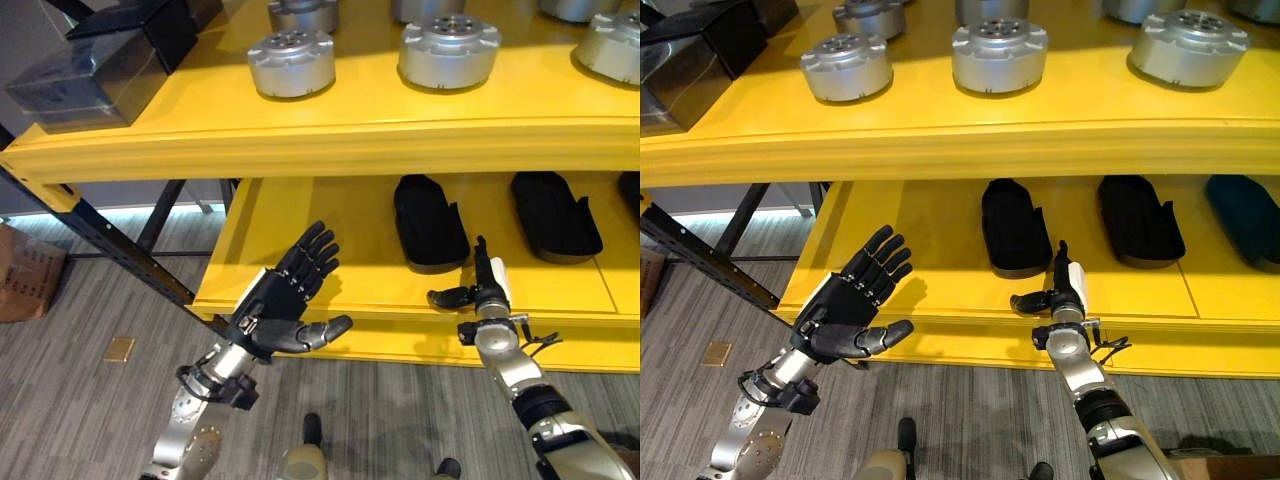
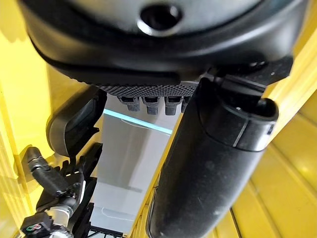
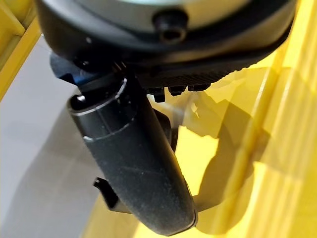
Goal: Move parts from the plastic box to the shelf.
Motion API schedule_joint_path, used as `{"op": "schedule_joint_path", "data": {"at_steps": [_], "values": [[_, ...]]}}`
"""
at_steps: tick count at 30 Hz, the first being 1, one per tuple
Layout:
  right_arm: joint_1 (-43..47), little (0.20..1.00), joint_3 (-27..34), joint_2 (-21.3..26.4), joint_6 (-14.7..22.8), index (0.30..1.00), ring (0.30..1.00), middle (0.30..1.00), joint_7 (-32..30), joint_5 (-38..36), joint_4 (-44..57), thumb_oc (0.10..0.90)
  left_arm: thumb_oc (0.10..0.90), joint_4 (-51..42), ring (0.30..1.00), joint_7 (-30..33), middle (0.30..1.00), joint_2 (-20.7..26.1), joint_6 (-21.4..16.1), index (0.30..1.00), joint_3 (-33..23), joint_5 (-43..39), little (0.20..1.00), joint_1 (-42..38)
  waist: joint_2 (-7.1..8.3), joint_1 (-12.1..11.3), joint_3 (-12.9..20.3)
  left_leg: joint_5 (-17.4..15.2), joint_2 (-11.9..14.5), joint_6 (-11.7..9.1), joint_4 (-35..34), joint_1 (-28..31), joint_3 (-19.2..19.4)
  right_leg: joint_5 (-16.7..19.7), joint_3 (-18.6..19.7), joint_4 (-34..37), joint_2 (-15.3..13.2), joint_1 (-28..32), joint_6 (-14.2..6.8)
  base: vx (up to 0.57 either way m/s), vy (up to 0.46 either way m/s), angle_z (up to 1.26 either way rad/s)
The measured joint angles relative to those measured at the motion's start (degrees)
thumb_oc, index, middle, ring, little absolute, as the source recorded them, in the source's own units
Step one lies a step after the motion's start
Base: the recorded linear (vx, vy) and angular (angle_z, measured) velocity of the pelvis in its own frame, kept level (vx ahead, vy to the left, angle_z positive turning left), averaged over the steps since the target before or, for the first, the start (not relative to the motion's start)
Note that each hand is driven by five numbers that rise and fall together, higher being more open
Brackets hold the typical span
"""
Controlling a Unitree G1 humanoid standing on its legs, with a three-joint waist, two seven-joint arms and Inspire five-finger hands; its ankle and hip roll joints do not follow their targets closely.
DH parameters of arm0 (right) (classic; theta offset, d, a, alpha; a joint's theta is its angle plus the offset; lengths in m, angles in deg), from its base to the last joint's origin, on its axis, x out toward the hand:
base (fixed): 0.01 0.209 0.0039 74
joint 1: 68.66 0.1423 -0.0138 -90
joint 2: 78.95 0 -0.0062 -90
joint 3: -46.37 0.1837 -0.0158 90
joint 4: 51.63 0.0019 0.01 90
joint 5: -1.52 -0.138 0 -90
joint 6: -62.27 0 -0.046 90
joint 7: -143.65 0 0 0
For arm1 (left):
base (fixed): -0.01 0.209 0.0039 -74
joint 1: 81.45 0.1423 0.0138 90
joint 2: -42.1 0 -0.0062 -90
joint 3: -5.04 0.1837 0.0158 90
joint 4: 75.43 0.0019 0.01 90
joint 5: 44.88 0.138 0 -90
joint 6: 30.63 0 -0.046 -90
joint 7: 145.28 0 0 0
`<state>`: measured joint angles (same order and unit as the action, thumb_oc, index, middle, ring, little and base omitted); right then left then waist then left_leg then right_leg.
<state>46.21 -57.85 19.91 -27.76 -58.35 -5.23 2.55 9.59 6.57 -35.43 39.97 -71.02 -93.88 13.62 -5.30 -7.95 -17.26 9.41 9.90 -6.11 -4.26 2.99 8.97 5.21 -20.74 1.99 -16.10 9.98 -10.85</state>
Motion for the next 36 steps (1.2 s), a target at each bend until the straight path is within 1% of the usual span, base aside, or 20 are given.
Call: {"op": "schedule_joint_path", "data": {"at_steps": [2,5,11,13,16,20,24,27,30,36], "values": [[0.16,1.000,0.08,-0.22,-0.01,1.000,1.000,1.000,0.28,-1.56,-0.33,0.900,0.900,0.00,1.000,0.01,1.000,0.02,0.78,1.000,-0.02,-0.08,1.000,0.12,0.09,-0.31,0.00,0.00,-0.02,0.02,0.00,0.10,-0.51,-0.04,-0.27,0.07,0.02,0.55,0.04,0.01,-0.010,0.12],[0.51,1.000,0.54,-1.70,-0.01,1.000,1.000,1.000,0.24,-3.07,-0.42,0.900,0.900,0.01,1.000,0.03,1.000,0.02,0.80,1.000,-0.03,-0.07,1.000,0.20,0.25,-0.46,0.02,0.05,-0.02,0.04,0.00,0.10,-0.64,-0.06,-0.32,0.04,0.07,0.62,0.09,0.00,-0.004,0.03],[1.45,1.000,0.40,-2.54,-0.19,1.000,1.000,1.000,1.43,-3.52,-0.42,0.900,0.900,0.01,1.000,0.06,1.000,0.00,0.80,1.000,-0.02,0.14,1.000,0.15,0.34,-0.44,0.02,0.15,0.00,0.05,0.00,0.10,-0.68,-0.05,-0.36,0.02,0.11,0.62,0.09,-0.01,0.001,0.00],[1.80,1.000,-0.53,-2.70,-0.29,1.000,1.000,1.000,1.76,-4.12,-0.41,0.900,0.900,0.01,1.000,0.09,1.000,-0.01,0.80,1.000,-0.02,0.14,1.000,0.13,0.35,-0.44,0.02,0.16,0.00,0.05,0.00,0.09,-0.69,-0.05,-0.38,-0.01,0.11,0.61,0.09,-0.02,0.003,0.00],[2.05,1.000,-0.88,-4.50,-0.38,1.000,1.000,1.000,1.40,-4.02,-0.39,0.900,0.900,0.01,1.000,0.16,1.000,-0.17,0.80,1.000,-0.02,0.11,1.000,0.08,0.36,-0.46,0.03,0.15,0.00,0.06,0.00,0.09,-0.74,-0.06,-0.39,-0.05,0.11,0.65,0.10,0.00,0.000,0.00],[2.19,1.000,-1.43,-4.74,-0.53,1.000,1.000,1.000,0.72,-4.62,-0.29,0.900,0.900,0.02,1.000,0.20,1.000,-0.16,0.79,1.000,-0.02,0.03,1.000,0.08,0.39,-0.68,0.05,0.16,0.01,0.05,0.00,0.08,-0.92,-0.06,-0.51,-0.04,0.13,0.73,0.09,0.00,0.000,0.00],[2.27,1.000,-2.53,-5.52,-0.76,1.000,1.000,1.000,-1.59,-4.59,-0.26,0.900,0.900,0.02,1.000,0.36,1.000,-0.23,0.79,1.000,0.02,0.14,1.000,0.07,0.45,-0.77,0.08,0.20,0.02,0.04,0.00,0.06,-1.11,-0.06,-0.66,-0.05,0.18,0.86,0.10,0.00,0.000,0.00],[2.35,1.000,-2.53,-6.74,-1.73,1.000,1.000,1.000,-6.57,-4.48,-0.28,0.900,0.900,0.04,1.000,0.81,1.000,-0.16,0.77,1.000,1.27,0.19,1.000,-0.22,0.45,-1.46,0.08,0.20,0.03,0.05,0.00,0.04,-1.15,-0.08,-0.69,-0.05,0.18,0.88,0.13,0.00,0.000,0.00],[2.37,1.000,-2.32,-6.78,-1.85,1.000,1.000,1.000,-8.59,-4.52,-0.38,0.900,0.900,0.04,1.000,1.48,1.000,-0.09,0.77,1.000,2.33,0.20,1.000,-0.42,0.45,-1.70,0.08,0.20,0.02,0.05,0.00,0.01,-1.26,-0.10,-0.74,-0.20,0.18,0.86,0.16,0.00,0.000,0.00],[2.39,1.000,-1.82,-7.59,-2.97,1.000,1.000,1.000,-14.68,0.25,-0.37,0.900,0.900,0.17,1.000,2.86,1.000,-0.03,0.62,1.000,4.58,0.39,1.000,-1.27,0.45,-1.48,0.08,0.25,0.03,0.12,0.00,-0.41,-1.21,-0.15,-0.67,-0.30,0.14,0.28,0.22,-0.02,0.017,0.00]]}}
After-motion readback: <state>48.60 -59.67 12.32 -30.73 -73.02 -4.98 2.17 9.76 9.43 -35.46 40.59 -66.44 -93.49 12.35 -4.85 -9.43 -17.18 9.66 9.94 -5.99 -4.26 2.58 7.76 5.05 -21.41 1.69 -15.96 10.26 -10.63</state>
